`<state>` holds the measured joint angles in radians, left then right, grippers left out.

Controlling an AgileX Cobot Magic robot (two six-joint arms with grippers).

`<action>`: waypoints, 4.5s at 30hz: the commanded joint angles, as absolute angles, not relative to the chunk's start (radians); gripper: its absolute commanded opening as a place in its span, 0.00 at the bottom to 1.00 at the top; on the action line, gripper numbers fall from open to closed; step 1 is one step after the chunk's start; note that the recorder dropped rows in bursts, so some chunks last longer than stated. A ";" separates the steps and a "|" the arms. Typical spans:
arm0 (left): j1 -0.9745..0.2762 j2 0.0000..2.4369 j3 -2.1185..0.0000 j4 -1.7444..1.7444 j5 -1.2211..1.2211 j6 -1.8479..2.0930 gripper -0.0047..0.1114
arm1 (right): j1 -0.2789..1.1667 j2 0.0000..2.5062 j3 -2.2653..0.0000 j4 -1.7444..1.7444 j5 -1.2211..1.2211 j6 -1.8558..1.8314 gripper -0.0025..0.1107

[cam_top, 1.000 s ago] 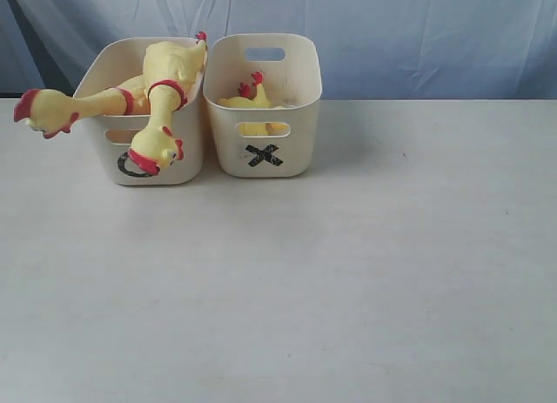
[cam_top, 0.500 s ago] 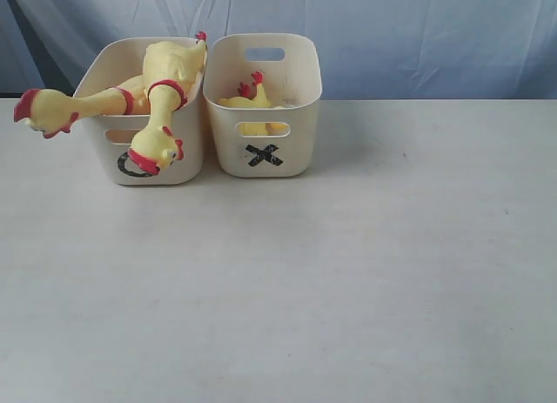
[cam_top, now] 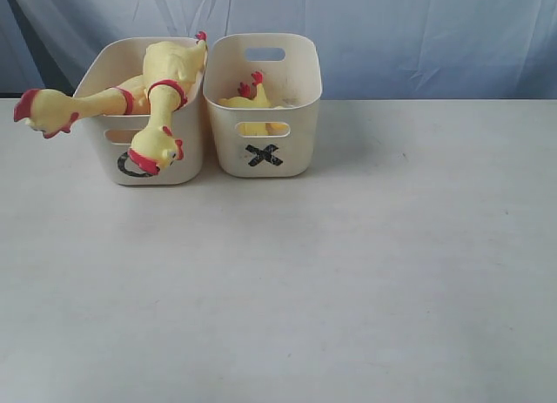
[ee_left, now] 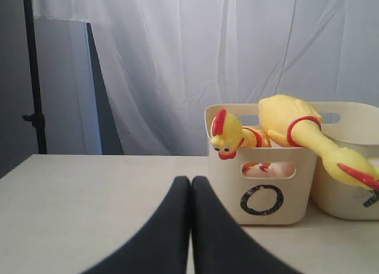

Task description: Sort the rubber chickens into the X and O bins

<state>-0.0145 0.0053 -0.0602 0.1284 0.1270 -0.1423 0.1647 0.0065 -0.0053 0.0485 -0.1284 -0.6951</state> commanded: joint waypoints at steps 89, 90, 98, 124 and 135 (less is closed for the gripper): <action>-0.032 0.000 0.000 0.155 0.207 -0.147 0.04 | 0.198 0.000 0.000 0.017 0.301 -0.032 0.02; -0.032 0.000 0.000 0.158 0.207 -0.147 0.04 | 0.198 0.000 0.000 0.017 0.301 -0.032 0.02; -0.032 0.000 0.000 0.158 0.207 -0.147 0.04 | 0.198 0.000 0.000 0.017 0.301 -0.029 0.02; -0.032 0.000 0.000 -0.048 0.203 -0.147 0.04 | 0.198 0.000 0.000 0.017 0.305 -0.029 0.02; -0.032 0.000 0.000 -0.048 0.203 -0.147 0.04 | 0.198 0.000 0.000 0.017 0.305 -0.029 0.02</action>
<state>-0.0258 0.0053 -0.0049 -0.0383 0.2114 -0.1423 0.1984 0.0065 -0.0016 0.0183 0.3106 -0.0299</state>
